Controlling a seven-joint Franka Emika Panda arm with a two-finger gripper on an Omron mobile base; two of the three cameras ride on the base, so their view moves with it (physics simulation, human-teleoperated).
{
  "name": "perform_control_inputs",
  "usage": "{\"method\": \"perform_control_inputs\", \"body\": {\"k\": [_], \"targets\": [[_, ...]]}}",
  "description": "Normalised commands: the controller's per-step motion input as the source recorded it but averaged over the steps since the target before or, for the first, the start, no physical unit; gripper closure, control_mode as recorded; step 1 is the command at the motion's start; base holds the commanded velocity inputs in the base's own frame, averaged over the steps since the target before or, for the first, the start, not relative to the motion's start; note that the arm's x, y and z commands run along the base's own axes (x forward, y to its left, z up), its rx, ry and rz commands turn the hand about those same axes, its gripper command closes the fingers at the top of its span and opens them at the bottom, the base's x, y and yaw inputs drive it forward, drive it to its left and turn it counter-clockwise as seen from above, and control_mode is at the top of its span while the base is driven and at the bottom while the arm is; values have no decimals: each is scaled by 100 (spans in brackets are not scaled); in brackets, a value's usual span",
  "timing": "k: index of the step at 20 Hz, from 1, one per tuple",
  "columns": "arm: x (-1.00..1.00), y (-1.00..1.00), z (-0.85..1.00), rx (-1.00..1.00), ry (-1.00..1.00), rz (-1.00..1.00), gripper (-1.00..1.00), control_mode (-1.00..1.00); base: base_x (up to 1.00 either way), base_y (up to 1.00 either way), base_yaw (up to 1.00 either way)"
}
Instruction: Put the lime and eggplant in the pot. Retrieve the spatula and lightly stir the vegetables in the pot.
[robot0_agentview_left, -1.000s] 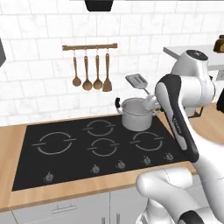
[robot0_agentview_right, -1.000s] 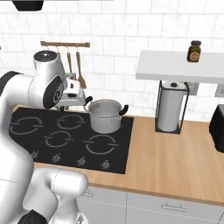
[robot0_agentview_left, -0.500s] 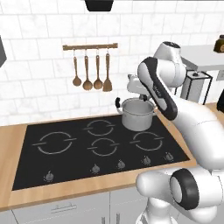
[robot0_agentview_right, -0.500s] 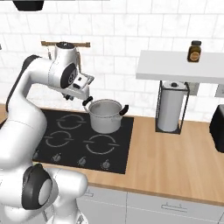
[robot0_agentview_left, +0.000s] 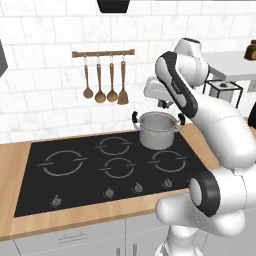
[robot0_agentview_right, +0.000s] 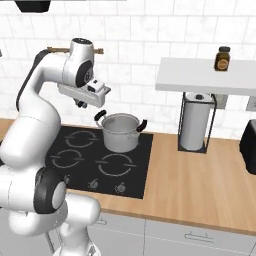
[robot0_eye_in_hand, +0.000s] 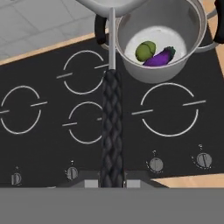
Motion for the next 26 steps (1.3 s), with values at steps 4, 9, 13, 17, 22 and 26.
{"method": "perform_control_inputs", "body": {"k": [4,9,13,17,22,26], "targets": [[18,1,-6,7,-16,-20,100,-100,0,0,0],[4,1,0,39,-39,-37,100,-100,0,0,0],[21,26,7,53,-13,-45,100,-100,0,0,0],[6,25,26,54,-11,-56,100,-100,0,0,0],[39,21,58,65,0,-27,100,-100,0,0,0],[48,0,43,85,0,-24,100,-100,0,0,0]]}}
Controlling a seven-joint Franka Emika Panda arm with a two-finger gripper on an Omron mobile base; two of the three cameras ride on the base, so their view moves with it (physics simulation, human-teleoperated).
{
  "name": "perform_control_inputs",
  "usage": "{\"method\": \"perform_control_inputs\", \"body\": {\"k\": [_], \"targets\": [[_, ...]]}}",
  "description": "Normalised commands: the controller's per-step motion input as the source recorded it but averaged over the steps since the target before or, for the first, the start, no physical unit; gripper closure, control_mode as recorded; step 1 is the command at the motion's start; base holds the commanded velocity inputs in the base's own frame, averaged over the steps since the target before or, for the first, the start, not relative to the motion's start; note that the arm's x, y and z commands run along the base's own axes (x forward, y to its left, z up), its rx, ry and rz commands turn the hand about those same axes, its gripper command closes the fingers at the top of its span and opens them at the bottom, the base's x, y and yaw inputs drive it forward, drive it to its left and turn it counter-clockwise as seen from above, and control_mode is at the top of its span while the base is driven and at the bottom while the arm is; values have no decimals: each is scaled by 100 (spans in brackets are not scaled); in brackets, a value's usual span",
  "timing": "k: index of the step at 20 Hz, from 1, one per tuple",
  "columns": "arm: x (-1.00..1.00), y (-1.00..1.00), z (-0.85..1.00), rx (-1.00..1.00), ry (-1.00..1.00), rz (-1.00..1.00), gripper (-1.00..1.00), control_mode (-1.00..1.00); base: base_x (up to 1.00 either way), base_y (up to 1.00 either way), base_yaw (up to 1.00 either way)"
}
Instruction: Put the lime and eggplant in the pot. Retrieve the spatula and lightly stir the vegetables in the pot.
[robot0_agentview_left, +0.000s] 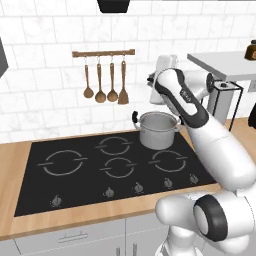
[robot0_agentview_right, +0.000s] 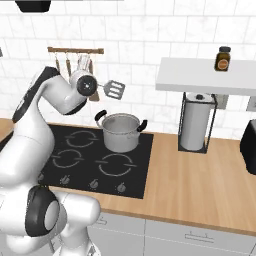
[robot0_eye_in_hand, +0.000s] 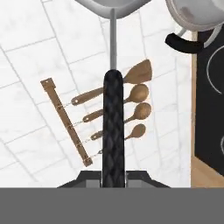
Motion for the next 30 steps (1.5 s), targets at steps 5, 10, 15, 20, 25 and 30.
{"method": "perform_control_inputs", "body": {"k": [5,10,15,20,25,30], "targets": [[32,-5,34,90,0,-30,100,-100,0,0,0],[2,-16,39,75,13,-31,100,-100,0,0,0],[0,-34,10,47,11,-21,100,-100,0,0,0],[-2,-7,0,0,0,-3,100,-100,0,0,0],[0,-46,0,6,0,2,100,-100,0,0,0],[0,-87,0,18,1,17,100,-100,0,0,0]]}}
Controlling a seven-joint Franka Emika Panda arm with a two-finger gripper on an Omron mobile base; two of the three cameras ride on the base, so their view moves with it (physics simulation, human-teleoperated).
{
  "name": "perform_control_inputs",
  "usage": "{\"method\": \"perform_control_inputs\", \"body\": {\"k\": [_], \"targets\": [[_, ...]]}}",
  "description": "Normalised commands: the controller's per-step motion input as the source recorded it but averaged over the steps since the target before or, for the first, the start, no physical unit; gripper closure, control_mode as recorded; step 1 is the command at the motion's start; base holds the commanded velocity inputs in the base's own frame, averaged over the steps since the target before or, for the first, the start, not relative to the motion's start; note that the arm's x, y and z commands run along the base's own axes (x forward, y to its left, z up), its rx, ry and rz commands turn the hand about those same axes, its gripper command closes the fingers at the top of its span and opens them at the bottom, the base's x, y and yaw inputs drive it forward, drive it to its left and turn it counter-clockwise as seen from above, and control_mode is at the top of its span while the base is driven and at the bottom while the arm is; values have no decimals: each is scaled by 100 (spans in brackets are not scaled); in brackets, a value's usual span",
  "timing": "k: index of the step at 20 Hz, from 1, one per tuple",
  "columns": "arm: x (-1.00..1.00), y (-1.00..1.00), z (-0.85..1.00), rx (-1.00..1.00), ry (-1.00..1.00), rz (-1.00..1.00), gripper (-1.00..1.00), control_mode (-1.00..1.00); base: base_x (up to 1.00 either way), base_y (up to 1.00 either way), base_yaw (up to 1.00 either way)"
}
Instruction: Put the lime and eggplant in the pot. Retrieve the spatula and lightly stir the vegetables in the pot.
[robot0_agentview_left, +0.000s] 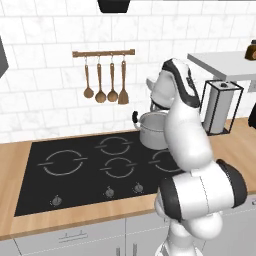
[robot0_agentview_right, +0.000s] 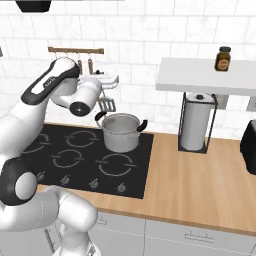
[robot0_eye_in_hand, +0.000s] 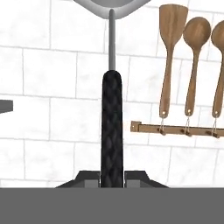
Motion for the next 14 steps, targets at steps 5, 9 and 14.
{"method": "perform_control_inputs", "body": {"k": [5,9,14], "targets": [[3,-24,-3,4,18,28,100,-100,0,0,0],[2,-7,0,0,22,23,100,-100,0,0,0],[0,-19,8,0,6,6,100,-100,0,0,0]]}}
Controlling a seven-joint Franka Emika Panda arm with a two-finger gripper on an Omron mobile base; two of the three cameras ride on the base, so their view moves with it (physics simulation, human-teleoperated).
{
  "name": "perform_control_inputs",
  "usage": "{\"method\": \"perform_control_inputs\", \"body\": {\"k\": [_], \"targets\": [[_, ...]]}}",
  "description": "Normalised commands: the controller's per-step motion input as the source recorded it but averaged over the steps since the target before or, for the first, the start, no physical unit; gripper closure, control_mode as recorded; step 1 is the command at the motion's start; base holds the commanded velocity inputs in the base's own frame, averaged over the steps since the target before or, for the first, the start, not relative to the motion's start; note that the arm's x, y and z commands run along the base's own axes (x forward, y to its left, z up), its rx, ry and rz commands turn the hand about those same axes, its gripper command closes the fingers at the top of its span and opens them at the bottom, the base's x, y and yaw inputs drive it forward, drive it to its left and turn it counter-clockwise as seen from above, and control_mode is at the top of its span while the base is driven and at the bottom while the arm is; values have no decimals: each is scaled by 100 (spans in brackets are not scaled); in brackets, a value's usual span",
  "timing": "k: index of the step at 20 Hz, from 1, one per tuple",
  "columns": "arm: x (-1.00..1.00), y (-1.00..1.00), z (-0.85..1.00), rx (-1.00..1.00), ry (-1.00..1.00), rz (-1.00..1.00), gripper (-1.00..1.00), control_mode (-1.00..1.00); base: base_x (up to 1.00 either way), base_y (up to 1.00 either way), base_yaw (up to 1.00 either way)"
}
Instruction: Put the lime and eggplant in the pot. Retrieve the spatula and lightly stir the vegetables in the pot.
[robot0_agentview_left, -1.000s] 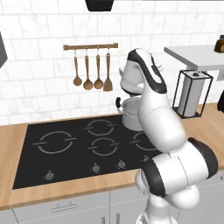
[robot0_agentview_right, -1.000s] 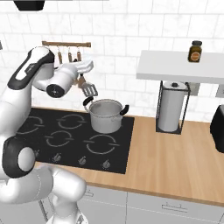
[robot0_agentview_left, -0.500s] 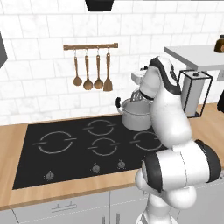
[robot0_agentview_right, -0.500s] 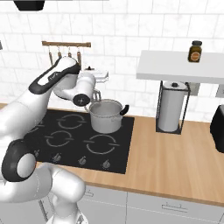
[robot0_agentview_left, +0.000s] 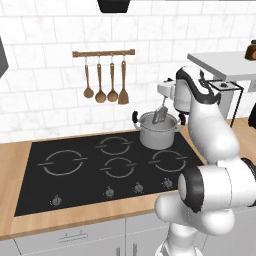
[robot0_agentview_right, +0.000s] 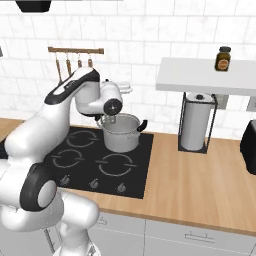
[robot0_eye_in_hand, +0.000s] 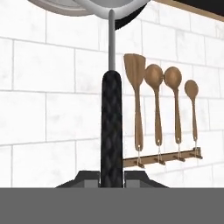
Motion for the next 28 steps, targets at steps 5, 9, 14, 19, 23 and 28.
{"method": "perform_control_inputs", "body": {"k": [5,9,14,19,23,28], "targets": [[18,-11,-6,3,4,0,100,-100,0,0,0],[30,-6,-10,3,4,0,100,-100,0,0,0],[27,-10,-24,0,7,0,100,-100,0,0,0],[15,-15,-31,1,4,0,100,-100,0,0,0],[25,-12,-31,1,0,0,100,-100,0,0,0],[29,-6,-44,0,0,0,100,-100,0,0,0]]}}
